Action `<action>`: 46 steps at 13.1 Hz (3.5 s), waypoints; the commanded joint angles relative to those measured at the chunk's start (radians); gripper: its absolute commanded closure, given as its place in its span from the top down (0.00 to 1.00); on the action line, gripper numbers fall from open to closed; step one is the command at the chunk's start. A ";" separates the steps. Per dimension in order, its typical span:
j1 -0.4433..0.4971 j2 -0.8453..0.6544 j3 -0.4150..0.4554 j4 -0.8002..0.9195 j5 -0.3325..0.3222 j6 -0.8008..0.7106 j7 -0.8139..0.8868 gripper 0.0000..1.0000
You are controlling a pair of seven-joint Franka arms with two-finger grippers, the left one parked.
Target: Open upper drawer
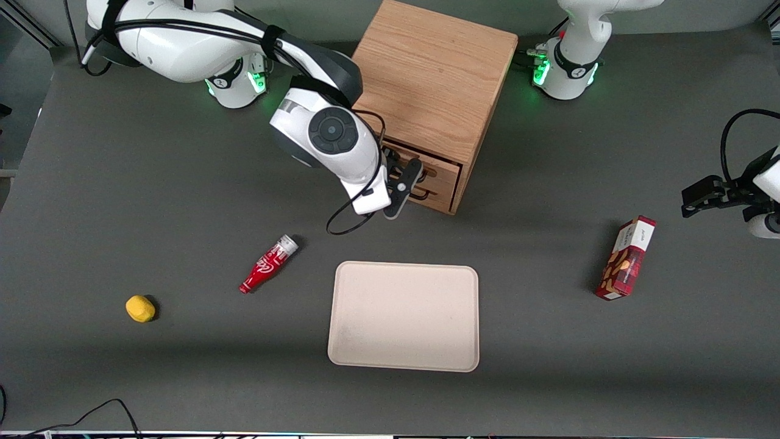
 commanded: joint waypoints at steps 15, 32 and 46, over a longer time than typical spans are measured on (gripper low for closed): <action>-0.014 0.118 -0.157 0.274 0.000 0.002 -0.336 1.00; -0.013 0.182 -0.200 0.423 0.081 0.000 -0.429 1.00; -0.093 -0.497 -0.516 0.114 0.303 -0.389 0.742 1.00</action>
